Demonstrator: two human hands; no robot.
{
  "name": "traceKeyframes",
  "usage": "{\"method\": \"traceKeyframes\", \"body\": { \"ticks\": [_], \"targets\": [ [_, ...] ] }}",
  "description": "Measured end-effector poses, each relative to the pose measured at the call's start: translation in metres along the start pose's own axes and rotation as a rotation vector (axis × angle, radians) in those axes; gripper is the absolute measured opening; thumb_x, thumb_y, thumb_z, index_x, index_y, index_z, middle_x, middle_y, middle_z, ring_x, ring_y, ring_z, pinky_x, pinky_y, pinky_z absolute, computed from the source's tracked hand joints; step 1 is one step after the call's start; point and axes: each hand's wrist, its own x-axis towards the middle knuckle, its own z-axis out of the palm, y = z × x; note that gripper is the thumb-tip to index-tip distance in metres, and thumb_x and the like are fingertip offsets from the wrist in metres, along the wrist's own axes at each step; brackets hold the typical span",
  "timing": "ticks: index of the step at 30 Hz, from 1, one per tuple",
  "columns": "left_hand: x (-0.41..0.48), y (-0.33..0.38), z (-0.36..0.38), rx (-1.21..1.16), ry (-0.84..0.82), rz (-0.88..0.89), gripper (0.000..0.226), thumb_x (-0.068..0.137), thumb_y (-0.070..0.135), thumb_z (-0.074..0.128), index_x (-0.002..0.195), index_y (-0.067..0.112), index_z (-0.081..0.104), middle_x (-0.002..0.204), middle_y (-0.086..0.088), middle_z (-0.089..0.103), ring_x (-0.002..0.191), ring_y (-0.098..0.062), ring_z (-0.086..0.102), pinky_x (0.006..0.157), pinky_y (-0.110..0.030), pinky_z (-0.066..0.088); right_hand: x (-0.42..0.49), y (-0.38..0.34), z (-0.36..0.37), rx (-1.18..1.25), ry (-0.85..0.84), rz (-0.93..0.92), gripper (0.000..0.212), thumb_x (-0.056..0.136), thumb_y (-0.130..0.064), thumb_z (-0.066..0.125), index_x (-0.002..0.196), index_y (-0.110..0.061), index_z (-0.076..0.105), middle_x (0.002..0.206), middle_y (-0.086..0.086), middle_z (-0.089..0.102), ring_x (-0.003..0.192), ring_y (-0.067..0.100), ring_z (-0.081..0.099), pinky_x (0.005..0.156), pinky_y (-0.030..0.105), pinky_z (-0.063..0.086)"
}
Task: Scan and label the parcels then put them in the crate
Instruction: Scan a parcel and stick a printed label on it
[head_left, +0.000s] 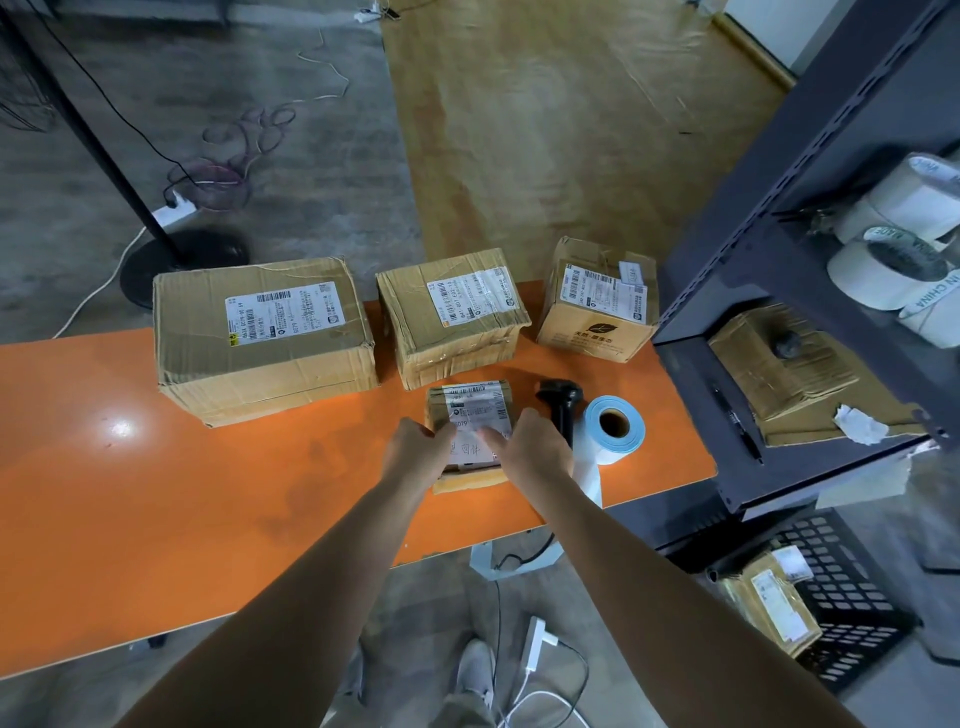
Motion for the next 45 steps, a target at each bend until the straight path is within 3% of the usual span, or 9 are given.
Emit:
{"method": "traceKeyframes", "body": {
  "ticks": [8,12,14,16,19,28,36,40,45],
  "targets": [
    [-0.002,0.005,0.002,0.034,-0.003,-0.046,0.048,0.087,0.035,0.063,0.115,-0.004,0.057,0.06,0.001,0.041,0.048,-0.014,0.043,0.045,-0.027,0.046,0.002,-0.006,-0.001,-0.021,-0.035,0.046,0.078,0.079,-0.077,0.054,0.122,-0.011,0.048,0.106,0.004,0.061,0.082,0.019,0.057,0.054,0.026,0.039],
    [-0.005,0.005,-0.007,0.02,-0.009,-0.049,0.03,0.091,0.035,0.056,0.09,0.006,0.055,0.068,-0.005,0.048,0.065,-0.024,0.052,0.076,-0.049,0.057,0.005,0.001,-0.003,0.082,-0.076,0.024,0.06,0.09,-0.064,0.053,0.117,-0.01,0.051,0.1,0.005,0.061,0.08,0.019,0.058,0.056,0.031,0.044],
    [-0.012,0.003,-0.011,-0.033,-0.037,-0.005,0.028,0.093,0.032,0.057,0.077,0.01,0.05,0.071,-0.007,0.05,0.071,-0.025,0.052,0.075,-0.048,0.056,0.003,0.008,-0.004,0.189,-0.096,-0.005,0.046,0.091,-0.055,0.058,0.105,-0.013,0.05,0.091,0.003,0.06,0.076,0.019,0.06,0.059,0.033,0.051],
    [-0.023,-0.001,-0.014,-0.096,-0.093,0.038,0.021,0.089,0.027,0.066,0.085,0.011,0.053,0.082,-0.006,0.057,0.078,-0.025,0.056,0.07,-0.039,0.052,-0.003,0.013,-0.004,0.232,-0.106,-0.033,0.045,0.085,-0.054,0.066,0.099,-0.016,0.047,0.086,-0.001,0.055,0.071,0.014,0.056,0.057,0.03,0.048],
    [-0.031,-0.007,-0.014,-0.124,-0.117,0.048,0.041,0.076,0.016,0.081,0.104,0.012,0.05,0.099,-0.005,0.06,0.09,-0.022,0.059,0.071,-0.037,0.052,-0.008,0.015,0.0,0.196,-0.099,-0.06,0.059,0.072,-0.059,0.076,0.1,-0.017,0.045,0.091,-0.001,0.054,0.074,0.013,0.054,0.056,0.026,0.04],
    [-0.024,-0.003,-0.011,-0.136,-0.09,-0.03,0.029,0.083,0.004,0.066,0.11,0.008,0.055,0.101,-0.011,0.064,0.091,-0.026,0.065,0.082,-0.048,0.058,0.001,0.02,-0.004,0.326,-0.172,-0.025,0.04,0.083,-0.032,0.072,0.107,-0.015,0.045,0.085,-0.002,0.053,0.07,0.012,0.051,0.059,0.027,0.042],
    [-0.035,0.003,-0.007,-0.307,-0.09,-0.117,0.046,0.092,0.017,0.055,0.136,0.021,0.044,0.122,-0.005,0.058,0.109,-0.022,0.057,0.086,-0.041,0.055,0.01,0.022,0.012,0.393,-0.176,-0.034,0.086,0.078,-0.061,0.069,0.14,-0.012,0.034,0.131,0.007,0.055,0.108,0.027,0.06,0.082,0.04,0.055],
    [-0.046,0.013,-0.006,-0.306,-0.036,-0.087,0.04,0.096,0.018,0.054,0.135,0.017,0.044,0.119,-0.006,0.057,0.101,-0.019,0.058,0.088,-0.042,0.056,0.005,0.02,-0.001,0.4,-0.181,-0.067,0.082,0.078,-0.06,0.069,0.137,-0.013,0.036,0.127,0.008,0.055,0.103,0.026,0.061,0.077,0.037,0.055],
    [-0.071,0.043,-0.011,-0.381,0.011,-0.046,0.024,0.099,0.025,0.053,0.119,0.019,0.044,0.117,-0.004,0.049,0.096,-0.021,0.055,0.079,-0.042,0.059,-0.012,0.014,-0.034,0.449,-0.051,-0.105,0.067,0.085,-0.059,0.055,0.134,-0.016,0.039,0.125,0.01,0.05,0.111,0.031,0.053,0.09,0.05,0.05]
  ]
}}
